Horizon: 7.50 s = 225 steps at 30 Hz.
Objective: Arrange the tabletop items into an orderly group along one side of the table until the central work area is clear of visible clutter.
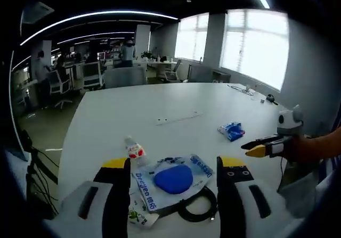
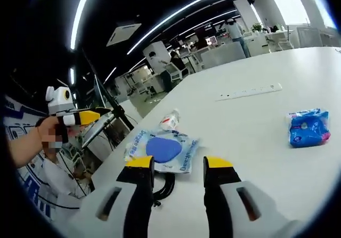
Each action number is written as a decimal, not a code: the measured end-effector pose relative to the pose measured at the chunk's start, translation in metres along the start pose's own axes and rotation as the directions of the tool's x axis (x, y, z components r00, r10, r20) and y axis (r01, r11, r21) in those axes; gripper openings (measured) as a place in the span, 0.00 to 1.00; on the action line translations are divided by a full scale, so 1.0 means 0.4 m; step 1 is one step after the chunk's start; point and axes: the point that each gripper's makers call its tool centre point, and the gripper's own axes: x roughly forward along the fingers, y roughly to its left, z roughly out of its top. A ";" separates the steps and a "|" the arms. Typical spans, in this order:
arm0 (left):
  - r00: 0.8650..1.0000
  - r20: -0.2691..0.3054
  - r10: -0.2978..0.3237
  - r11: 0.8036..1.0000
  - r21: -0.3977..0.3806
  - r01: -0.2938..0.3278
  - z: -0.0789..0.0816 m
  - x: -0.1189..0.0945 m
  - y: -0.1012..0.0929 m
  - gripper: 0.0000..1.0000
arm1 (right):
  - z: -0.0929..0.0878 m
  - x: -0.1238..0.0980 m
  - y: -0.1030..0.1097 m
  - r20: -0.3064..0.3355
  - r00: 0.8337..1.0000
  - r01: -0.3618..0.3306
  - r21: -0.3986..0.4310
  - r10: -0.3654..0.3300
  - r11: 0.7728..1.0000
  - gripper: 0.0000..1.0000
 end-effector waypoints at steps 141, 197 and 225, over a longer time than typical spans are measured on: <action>0.976 -0.131 -0.173 0.984 0.006 0.176 0.046 0.423 -0.142 0.00 | 0.142 -0.057 -0.303 0.111 0.963 0.234 0.120 -0.247 0.965 0.00; 0.965 -0.191 -0.180 0.983 -0.074 0.169 -0.104 0.657 -0.157 0.00 | 0.017 0.029 -0.540 -0.052 0.871 0.490 0.143 -0.488 0.860 0.00; 0.967 -0.182 -0.179 0.980 -0.118 0.159 -0.126 0.668 -0.152 0.00 | 0.012 0.039 -0.557 -0.050 0.868 0.496 0.153 -0.494 0.855 0.00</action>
